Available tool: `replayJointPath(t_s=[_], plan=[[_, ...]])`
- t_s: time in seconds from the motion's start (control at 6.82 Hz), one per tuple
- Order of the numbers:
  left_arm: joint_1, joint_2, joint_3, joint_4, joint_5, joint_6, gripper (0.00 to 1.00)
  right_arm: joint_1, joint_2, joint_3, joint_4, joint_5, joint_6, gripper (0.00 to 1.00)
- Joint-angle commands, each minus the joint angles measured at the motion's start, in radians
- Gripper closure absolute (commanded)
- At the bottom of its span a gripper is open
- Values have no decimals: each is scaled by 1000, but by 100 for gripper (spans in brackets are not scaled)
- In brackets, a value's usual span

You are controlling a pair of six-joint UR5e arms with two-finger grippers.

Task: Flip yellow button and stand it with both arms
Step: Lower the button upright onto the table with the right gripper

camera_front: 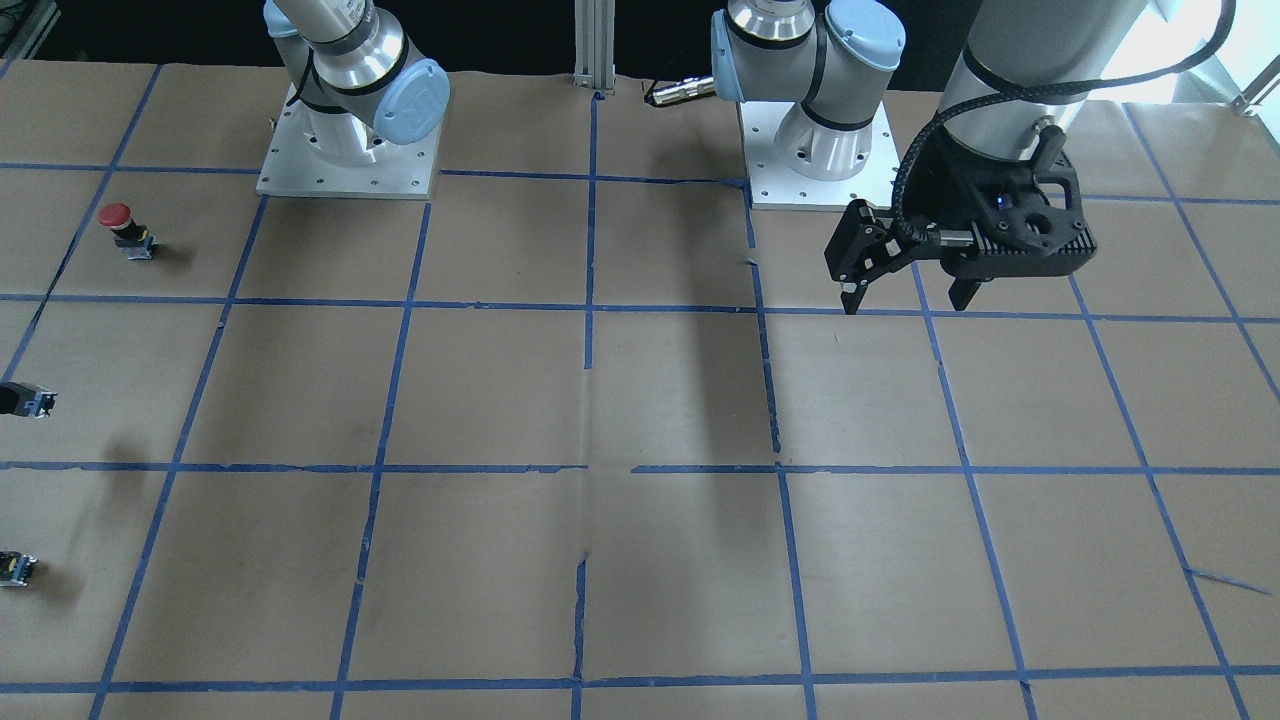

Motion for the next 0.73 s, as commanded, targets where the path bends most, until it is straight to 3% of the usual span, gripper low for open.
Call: replayJointPath(t_s=[0.0, 0.59], plan=[[-1, 3, -11, 0, 1, 0, 0, 2, -90, 187, -256, -1, -128, 76], [5, -8, 17, -58, 0, 0, 0, -11, -90, 283, -309, 10, -288, 76]])
